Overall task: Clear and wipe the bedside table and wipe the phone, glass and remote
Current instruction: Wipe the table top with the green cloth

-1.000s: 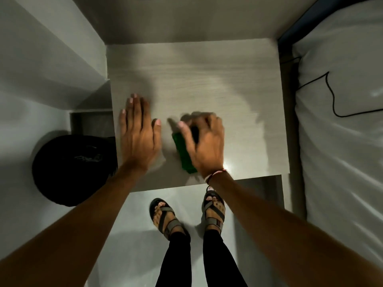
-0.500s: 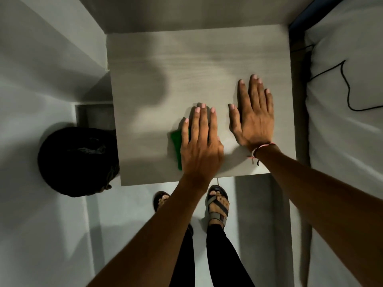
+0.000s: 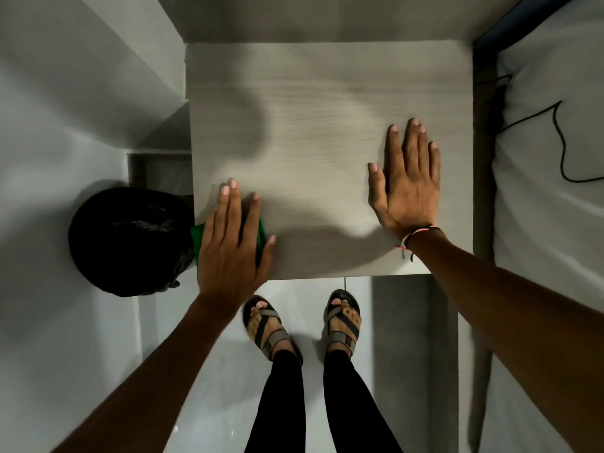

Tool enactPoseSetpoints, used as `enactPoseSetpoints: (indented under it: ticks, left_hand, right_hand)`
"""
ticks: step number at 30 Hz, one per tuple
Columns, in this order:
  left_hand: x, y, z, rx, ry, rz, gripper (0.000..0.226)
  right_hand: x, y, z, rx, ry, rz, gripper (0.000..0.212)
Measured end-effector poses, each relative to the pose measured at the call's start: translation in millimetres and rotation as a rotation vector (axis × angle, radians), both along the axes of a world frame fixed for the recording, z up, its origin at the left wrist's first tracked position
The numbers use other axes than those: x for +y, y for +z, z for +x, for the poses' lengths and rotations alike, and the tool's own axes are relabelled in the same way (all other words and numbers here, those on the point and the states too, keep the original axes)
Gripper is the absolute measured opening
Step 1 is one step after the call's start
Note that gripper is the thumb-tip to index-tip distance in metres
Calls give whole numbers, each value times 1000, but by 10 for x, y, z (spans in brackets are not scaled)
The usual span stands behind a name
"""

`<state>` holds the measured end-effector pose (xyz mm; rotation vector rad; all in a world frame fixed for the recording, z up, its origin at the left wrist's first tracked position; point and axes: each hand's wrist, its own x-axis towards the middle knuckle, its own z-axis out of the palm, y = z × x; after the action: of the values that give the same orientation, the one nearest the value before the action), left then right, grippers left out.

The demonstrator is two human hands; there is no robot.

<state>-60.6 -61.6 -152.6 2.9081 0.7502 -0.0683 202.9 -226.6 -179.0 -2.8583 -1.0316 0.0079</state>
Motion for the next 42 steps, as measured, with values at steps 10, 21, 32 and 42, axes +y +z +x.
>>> enactPoseSetpoints:
  ticks: [10, 21, 32, 42]
  left_hand:
    - [-361, 33, 1123, -130, -168, -70, 67]
    - [651, 40, 671, 4, -71, 63, 67]
    - [101, 61, 1824, -65, -165, -17, 73]
    - [1140, 97, 1107, 63, -109, 107, 74]
  right_hand:
    - [48, 29, -54, 10, -1, -18, 74]
    - [43, 62, -64, 32, -6, -9, 74]
    - [21, -11, -3, -22, 7, 10, 75]
    - [29, 38, -7, 20, -5, 1, 76]
